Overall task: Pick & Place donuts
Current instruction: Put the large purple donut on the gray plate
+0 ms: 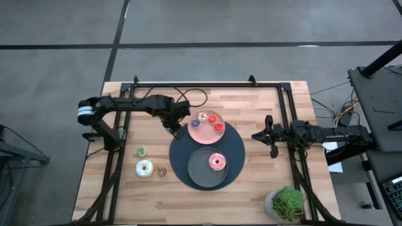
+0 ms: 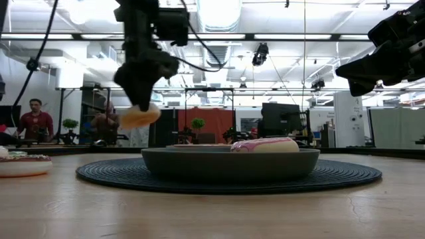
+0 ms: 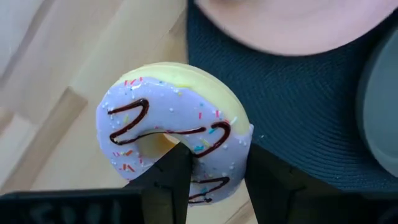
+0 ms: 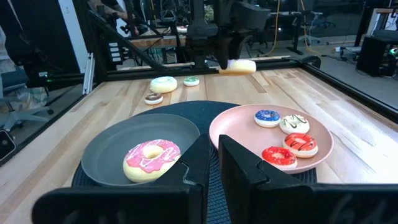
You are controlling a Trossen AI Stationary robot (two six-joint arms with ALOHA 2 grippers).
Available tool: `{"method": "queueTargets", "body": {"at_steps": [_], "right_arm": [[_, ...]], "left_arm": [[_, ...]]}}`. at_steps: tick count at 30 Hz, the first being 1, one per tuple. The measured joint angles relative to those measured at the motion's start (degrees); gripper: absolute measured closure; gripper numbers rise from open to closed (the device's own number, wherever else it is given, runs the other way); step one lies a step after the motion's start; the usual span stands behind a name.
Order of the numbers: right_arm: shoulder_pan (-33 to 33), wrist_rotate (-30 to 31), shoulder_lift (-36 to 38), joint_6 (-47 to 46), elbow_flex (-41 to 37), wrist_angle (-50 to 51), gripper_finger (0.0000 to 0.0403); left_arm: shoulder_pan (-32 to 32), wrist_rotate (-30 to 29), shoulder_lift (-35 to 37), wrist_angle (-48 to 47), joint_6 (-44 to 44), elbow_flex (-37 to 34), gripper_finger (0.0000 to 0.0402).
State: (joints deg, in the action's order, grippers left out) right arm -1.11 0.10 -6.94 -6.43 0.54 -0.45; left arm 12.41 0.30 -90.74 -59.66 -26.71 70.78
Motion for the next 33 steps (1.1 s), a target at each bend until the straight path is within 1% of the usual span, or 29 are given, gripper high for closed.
{"method": "queueTargets", "body": {"at_steps": [10, 17, 20, 33], "right_arm": [[0.0, 0.0, 0.0, 0.0, 0.0, 0.0, 0.0374], [0.0, 0.0, 0.0, 0.0, 0.0, 0.0, 0.0374], [0.0, 0.0, 0.0, 0.0, 0.0, 0.0, 0.0374], [0.0, 0.0, 0.0, 0.0, 0.0, 0.0, 0.0374]], "left_arm": [[-2.7, 0.3, -8.9, -1.8, 7.3, 13.1, 0.0289], [-5.3, 0.7, -12.8, -3.4, 8.7, 19.9, 0.0289], [-6.6, 1.2, -13.5, -3.3, 8.5, 21.4, 0.0289], [-14.5, 2.7, -13.6, -3.3, 0.9, 21.7, 0.0289]]}}
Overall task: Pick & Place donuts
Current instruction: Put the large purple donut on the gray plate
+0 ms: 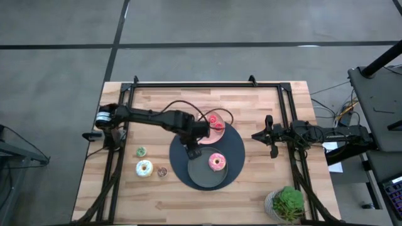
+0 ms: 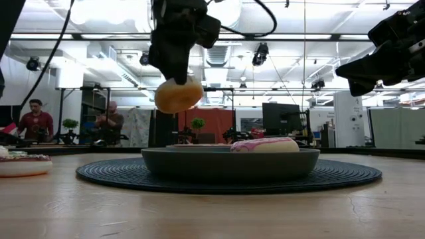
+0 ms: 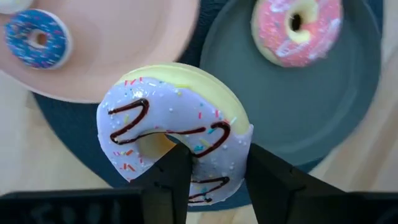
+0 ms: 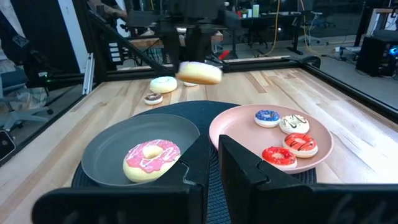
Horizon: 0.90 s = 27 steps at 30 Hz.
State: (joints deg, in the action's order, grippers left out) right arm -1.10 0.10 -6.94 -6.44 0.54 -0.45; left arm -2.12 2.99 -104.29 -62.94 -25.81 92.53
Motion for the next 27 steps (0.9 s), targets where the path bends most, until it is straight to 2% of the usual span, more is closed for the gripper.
{"method": "queueTargets", "body": {"at_steps": [9, 27], "right_arm": [[0.0, 0.0, 0.0, 0.0, 0.0, 0.0, 0.0374], [0.0, 0.0, 0.0, 0.0, 0.0, 0.0, 0.0374]], "left_arm": [[-4.5, -0.2, 0.0, 0.8, -0.6, 0.0, 0.0289], [-13.0, 0.3, -0.3, 9.5, 1.8, 0.0, 0.0289]]}}
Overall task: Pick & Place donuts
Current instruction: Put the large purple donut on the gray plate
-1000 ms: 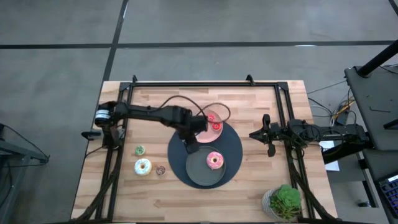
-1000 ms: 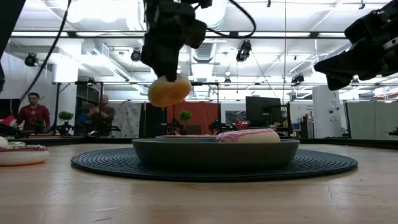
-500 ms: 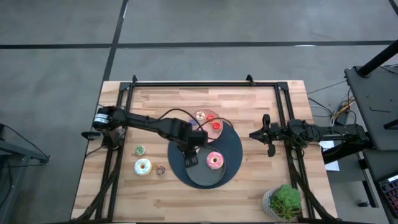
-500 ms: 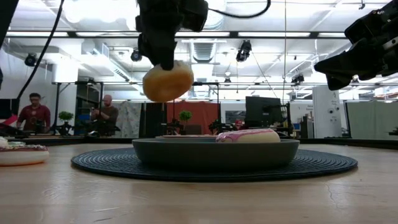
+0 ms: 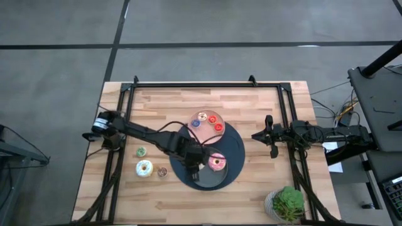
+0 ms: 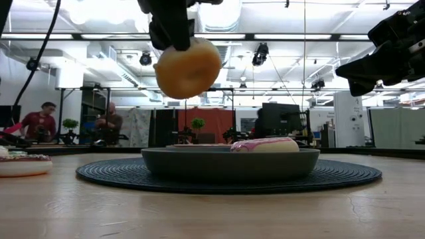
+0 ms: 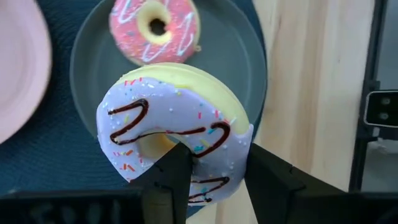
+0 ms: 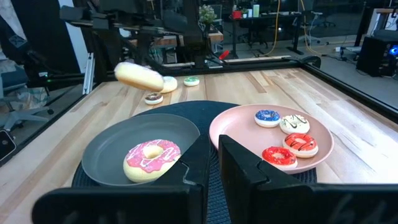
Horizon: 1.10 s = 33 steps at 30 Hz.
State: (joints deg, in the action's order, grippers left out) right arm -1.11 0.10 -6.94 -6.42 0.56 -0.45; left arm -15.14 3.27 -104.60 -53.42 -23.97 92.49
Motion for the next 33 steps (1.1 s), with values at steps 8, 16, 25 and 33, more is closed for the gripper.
{"method": "queueTargets", "body": {"at_steps": [8, 16, 25, 33], "right_arm": [[0.0, 0.0, 0.0, 0.0, 0.0, 0.0, 0.0374], [0.0, 0.0, -0.1, 0.0, 0.0, 0.0, 0.0374], [0.0, 0.0, -0.3, 0.0, 0.0, 0.0, 0.0374], [0.0, 0.0, -0.3, 0.0, 0.0, 0.0, 0.0374]], "left_arm": [[-0.9, 2.0, -3.1, 3.5, 0.0, -0.1, 0.0289], [-1.4, 4.4, -7.8, 4.7, -0.3, 4.9, 0.0289], [-1.6, 8.0, -13.0, 4.8, -0.2, 11.7, 0.0289], [-1.6, 8.3, -15.1, 3.7, -1.2, 11.6, 0.0289]]}}
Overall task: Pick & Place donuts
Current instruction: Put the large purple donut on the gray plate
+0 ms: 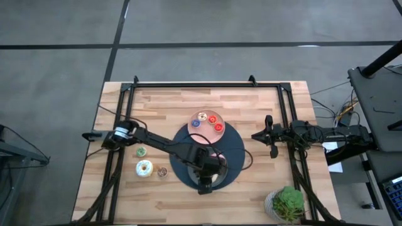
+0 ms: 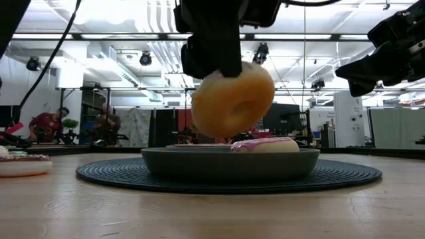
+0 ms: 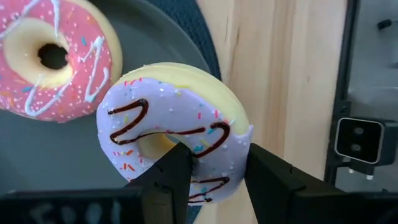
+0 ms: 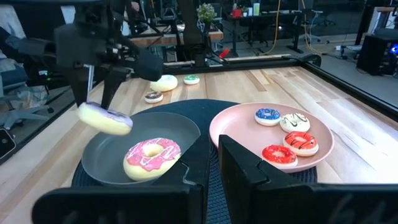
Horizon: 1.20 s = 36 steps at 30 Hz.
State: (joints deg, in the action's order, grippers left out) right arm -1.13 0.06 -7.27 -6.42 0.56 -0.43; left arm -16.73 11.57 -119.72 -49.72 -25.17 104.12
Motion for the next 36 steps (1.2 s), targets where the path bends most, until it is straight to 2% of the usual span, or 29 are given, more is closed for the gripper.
{"method": "queueTargets", "body": {"at_steps": [15, 24, 36], "right_arm": [[0.0, 0.0, 0.0, 0.0, 0.0, 0.0, 0.0374], [0.0, 0.0, 0.0, 0.0, 0.0, 0.0, 0.0374], [0.0, 0.0, 0.0, 0.0, 0.0, 0.0, 0.0374]], "left_arm": [[-0.2, 0.2, -0.5, 0.1, -0.5, -0.5, 0.0289], [-0.2, 0.2, -0.5, 1.2, -1.0, -4.3, 0.0289], [-0.2, 0.2, -0.5, 3.7, -2.0, -5.0, 0.0289]]}}
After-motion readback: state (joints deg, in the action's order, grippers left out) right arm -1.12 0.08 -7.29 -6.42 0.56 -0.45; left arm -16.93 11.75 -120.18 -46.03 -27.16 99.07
